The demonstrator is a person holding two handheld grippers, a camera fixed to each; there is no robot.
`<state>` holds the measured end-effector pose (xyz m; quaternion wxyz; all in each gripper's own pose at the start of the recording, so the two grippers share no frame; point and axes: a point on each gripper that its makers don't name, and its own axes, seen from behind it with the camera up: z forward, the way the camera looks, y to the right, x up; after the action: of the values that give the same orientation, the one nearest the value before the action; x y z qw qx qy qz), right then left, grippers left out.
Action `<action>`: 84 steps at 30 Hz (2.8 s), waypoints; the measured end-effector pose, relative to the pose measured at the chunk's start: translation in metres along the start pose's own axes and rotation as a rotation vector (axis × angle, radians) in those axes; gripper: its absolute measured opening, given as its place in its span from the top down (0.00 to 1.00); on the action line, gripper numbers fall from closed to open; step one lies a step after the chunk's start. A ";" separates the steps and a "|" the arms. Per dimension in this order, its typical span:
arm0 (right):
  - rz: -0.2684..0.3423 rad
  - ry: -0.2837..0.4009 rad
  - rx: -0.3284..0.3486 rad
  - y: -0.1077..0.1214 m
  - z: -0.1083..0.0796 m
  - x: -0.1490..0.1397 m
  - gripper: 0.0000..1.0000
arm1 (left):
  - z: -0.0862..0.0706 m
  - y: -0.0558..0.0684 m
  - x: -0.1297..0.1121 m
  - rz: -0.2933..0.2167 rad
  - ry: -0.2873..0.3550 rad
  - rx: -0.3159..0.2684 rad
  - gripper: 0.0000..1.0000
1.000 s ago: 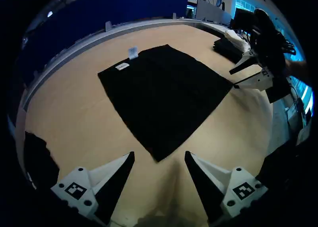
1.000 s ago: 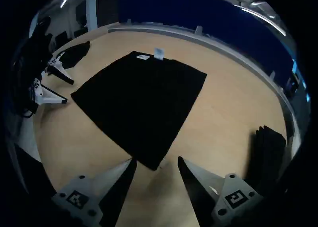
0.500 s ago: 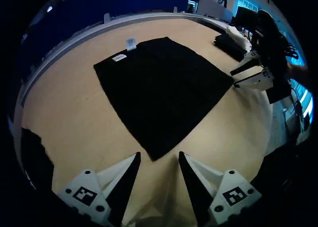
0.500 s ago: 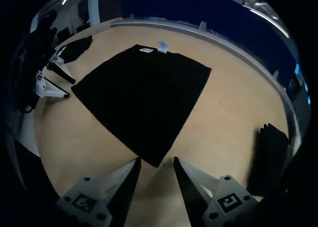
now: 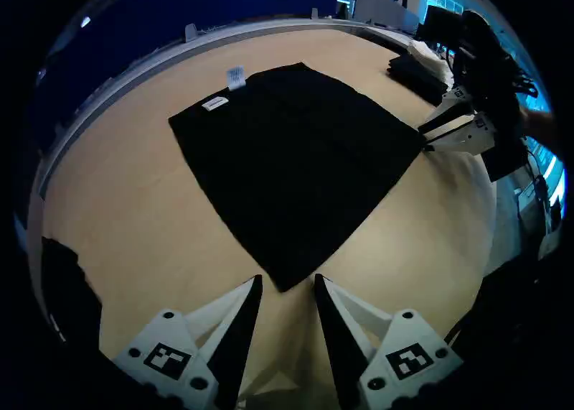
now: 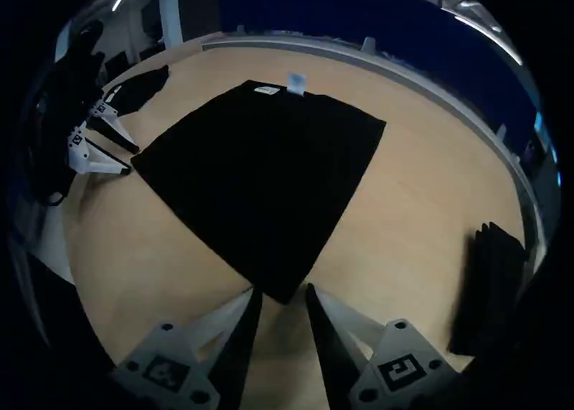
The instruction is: Fold towel
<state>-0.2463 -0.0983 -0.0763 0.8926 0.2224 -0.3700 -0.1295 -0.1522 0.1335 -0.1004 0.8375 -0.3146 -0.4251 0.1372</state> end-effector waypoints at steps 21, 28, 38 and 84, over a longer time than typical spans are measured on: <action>0.000 -0.012 0.004 -0.003 0.002 0.002 0.69 | -0.001 -0.005 -0.002 0.020 -0.017 0.029 0.71; -0.001 -0.017 0.007 -0.002 0.002 0.003 0.79 | 0.001 0.002 -0.002 0.030 -0.022 0.016 0.79; 0.017 -0.010 0.003 0.001 -0.002 0.004 0.86 | -0.001 0.007 -0.001 0.012 -0.013 0.017 0.92; 0.060 0.175 -0.022 0.014 -0.103 0.077 0.87 | -0.094 0.031 0.071 0.005 0.110 0.047 0.93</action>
<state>-0.1176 -0.0856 -0.0877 0.9275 0.2119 -0.2955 -0.0869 -0.0335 0.1543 -0.1177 0.8665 -0.3030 -0.3742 0.1318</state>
